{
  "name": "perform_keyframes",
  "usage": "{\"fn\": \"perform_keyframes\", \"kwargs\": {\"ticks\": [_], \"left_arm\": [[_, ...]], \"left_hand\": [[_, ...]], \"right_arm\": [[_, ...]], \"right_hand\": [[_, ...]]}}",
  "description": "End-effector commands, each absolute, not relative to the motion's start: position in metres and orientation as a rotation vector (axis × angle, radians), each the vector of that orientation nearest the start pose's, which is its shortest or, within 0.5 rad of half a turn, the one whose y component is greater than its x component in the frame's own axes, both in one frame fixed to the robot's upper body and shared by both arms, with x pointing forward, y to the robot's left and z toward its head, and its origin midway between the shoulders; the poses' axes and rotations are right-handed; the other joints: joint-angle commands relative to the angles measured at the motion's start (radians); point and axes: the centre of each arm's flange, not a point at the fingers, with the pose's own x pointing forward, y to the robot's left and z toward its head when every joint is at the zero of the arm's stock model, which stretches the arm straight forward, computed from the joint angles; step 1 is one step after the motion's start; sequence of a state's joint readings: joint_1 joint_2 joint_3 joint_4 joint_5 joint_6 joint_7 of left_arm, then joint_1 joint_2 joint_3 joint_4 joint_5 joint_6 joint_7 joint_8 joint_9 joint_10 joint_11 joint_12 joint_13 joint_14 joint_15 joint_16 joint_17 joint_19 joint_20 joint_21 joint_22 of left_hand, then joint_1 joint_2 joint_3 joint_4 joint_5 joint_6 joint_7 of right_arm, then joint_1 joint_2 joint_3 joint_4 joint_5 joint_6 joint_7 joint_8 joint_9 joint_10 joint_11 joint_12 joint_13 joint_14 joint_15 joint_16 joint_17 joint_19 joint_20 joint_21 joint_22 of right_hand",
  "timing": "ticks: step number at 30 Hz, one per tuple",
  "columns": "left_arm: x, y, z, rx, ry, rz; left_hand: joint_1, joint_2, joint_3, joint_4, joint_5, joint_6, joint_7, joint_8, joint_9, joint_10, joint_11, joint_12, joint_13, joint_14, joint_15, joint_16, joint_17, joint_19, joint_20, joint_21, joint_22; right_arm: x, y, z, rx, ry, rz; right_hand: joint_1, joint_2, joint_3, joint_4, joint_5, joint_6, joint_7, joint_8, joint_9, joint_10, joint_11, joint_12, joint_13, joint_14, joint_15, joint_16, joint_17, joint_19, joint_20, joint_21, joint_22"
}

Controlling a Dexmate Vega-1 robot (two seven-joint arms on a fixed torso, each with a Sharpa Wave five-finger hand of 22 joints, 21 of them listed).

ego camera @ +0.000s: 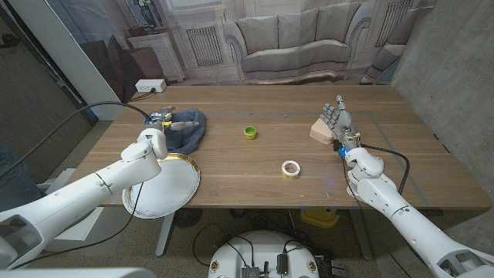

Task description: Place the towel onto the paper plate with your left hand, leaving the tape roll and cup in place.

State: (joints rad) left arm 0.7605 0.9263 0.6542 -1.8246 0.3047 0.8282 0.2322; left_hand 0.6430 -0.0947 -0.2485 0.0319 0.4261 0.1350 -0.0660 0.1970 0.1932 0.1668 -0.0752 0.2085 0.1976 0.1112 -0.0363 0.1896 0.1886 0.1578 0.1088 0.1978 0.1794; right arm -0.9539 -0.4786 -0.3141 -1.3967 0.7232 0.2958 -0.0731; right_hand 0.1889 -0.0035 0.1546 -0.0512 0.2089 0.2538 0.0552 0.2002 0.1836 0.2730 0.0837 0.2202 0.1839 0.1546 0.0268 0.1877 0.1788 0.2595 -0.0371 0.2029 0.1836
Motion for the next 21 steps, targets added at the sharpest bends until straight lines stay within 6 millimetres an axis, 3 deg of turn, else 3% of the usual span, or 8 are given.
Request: {"fn": "perform_keyframes", "kwargs": {"ticks": [1,21], "left_arm": [[0.614,0.348,-0.002,1.281,-0.149,0.476],[0.626,0.349,-0.019,1.265,-0.105,0.461]], "left_hand": [[0.009,0.000,-0.012,-0.001,0.004,0.007,0.000,0.010,0.001,0.009,-0.010,0.003,0.002,0.010,-0.024,0.006,0.002,-0.005,-0.002,-0.002,0.002],[0.021,0.008,-0.013,-0.003,0.009,0.012,-0.003,0.011,0.001,0.015,-0.013,0.005,0.002,0.016,-0.025,0.008,0.002,-0.007,-0.006,-0.001,0.002]], "right_arm": [[0.635,-0.294,-0.057,0.212,-0.579,0.121],[0.636,-0.296,-0.057,0.214,-0.580,0.124]], "right_hand": [[-0.001,0.006,-0.002,-0.004,-0.004,0.006,-0.003,-0.003,0.005,0.006,0.000,-0.002,0.002,0.003,-0.001,-0.001,0.005,-0.001,-0.008,0.000,0.002],[0.000,0.007,-0.003,-0.005,-0.004,0.006,-0.003,-0.003,0.006,0.005,0.003,-0.003,0.002,0.003,-0.001,-0.001,0.005,-0.001,-0.007,0.000,0.002]]}}
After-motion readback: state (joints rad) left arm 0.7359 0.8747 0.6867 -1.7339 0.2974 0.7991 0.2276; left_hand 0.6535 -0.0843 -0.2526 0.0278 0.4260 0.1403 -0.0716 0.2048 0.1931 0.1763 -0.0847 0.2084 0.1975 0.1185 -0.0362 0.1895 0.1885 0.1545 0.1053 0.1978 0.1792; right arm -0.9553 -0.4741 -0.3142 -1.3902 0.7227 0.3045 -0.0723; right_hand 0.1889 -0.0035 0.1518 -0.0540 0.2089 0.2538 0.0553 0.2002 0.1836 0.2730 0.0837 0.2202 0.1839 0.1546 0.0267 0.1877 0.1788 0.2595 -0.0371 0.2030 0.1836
